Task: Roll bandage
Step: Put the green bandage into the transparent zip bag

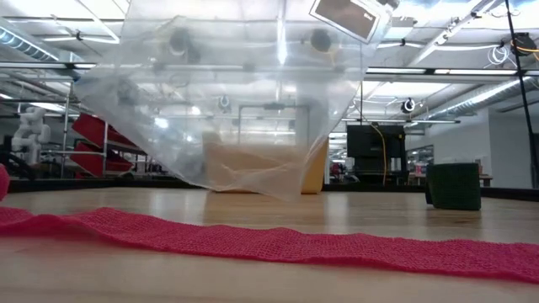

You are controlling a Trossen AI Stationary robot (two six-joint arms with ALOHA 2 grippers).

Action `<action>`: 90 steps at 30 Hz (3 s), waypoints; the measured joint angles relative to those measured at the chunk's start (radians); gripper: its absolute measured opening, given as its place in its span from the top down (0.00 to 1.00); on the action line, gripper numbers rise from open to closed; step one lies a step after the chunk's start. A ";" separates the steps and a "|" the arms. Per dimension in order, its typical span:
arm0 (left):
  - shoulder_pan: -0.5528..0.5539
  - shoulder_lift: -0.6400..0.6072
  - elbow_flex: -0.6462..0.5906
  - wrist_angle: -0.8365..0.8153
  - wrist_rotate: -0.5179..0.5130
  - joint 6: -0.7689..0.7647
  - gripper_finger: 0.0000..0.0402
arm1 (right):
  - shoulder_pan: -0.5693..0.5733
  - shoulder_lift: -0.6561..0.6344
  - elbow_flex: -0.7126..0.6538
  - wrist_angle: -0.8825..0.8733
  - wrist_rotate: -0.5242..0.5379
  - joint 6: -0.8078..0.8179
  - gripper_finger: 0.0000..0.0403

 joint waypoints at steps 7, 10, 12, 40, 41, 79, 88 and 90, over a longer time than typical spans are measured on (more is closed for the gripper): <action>0.012 0.013 0.000 0.085 -0.011 0.002 0.91 | 0.012 0.000 0.000 -0.055 0.084 0.036 0.99; 0.028 0.016 0.000 0.142 -0.030 0.004 0.80 | 0.012 0.001 0.000 -0.108 0.142 0.058 1.00; 0.037 0.020 0.000 0.175 -0.068 0.005 0.74 | 0.012 0.002 0.000 -0.139 0.182 0.064 1.00; 0.211 0.108 0.000 0.323 0.185 -0.048 0.70 | 0.051 0.027 0.000 -0.057 0.149 -0.102 1.00; 0.211 0.108 0.000 0.322 0.187 -0.048 0.70 | 0.051 0.027 0.001 -0.057 0.149 -0.106 1.00; 0.238 0.125 0.000 0.203 0.232 -0.072 0.99 | 0.071 0.027 0.001 -0.040 0.176 -0.145 0.99; 0.239 0.124 0.000 0.170 0.172 -0.074 0.99 | 0.146 0.020 0.065 -0.045 0.334 -0.215 0.85; 0.239 0.124 0.000 0.163 0.158 -0.074 1.00 | 0.161 0.019 0.073 -0.038 0.330 -0.224 0.82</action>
